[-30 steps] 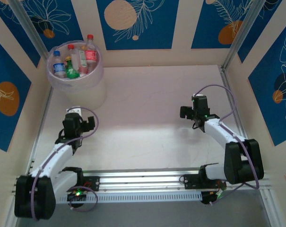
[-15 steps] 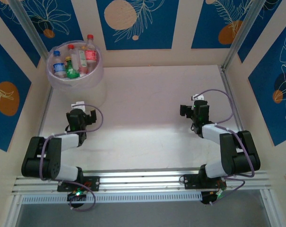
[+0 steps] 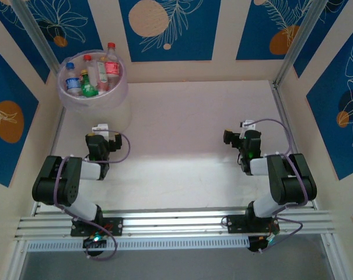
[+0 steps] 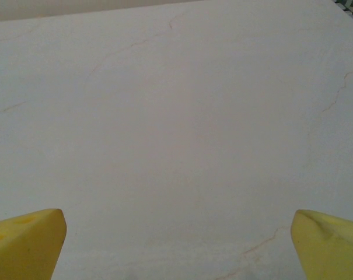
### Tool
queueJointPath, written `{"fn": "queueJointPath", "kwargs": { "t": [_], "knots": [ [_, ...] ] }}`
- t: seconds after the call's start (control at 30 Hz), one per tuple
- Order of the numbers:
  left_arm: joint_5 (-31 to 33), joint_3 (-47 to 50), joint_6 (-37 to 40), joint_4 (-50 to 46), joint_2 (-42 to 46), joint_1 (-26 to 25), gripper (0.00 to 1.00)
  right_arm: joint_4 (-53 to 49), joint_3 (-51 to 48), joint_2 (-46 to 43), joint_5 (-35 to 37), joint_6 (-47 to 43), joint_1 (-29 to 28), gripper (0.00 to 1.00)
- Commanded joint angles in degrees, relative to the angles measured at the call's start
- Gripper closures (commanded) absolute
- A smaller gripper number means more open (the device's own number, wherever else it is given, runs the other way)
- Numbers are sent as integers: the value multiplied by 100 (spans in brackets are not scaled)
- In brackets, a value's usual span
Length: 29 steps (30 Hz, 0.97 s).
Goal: Put the plastic bottles in the bin
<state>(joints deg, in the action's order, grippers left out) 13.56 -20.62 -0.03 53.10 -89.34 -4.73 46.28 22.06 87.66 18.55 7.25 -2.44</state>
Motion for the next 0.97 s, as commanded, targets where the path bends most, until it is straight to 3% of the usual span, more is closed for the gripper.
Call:
{"fn": "queueJointPath", "kwargs": {
  "t": [0.0,0.93],
  "knots": [
    [23,28,91,299,-41,-51,0,201,55,-55,-133,95,33,1],
    [23,32,100,341,-48,-59,0,256,41,-39,-161,67,33,1]
  ]
}}
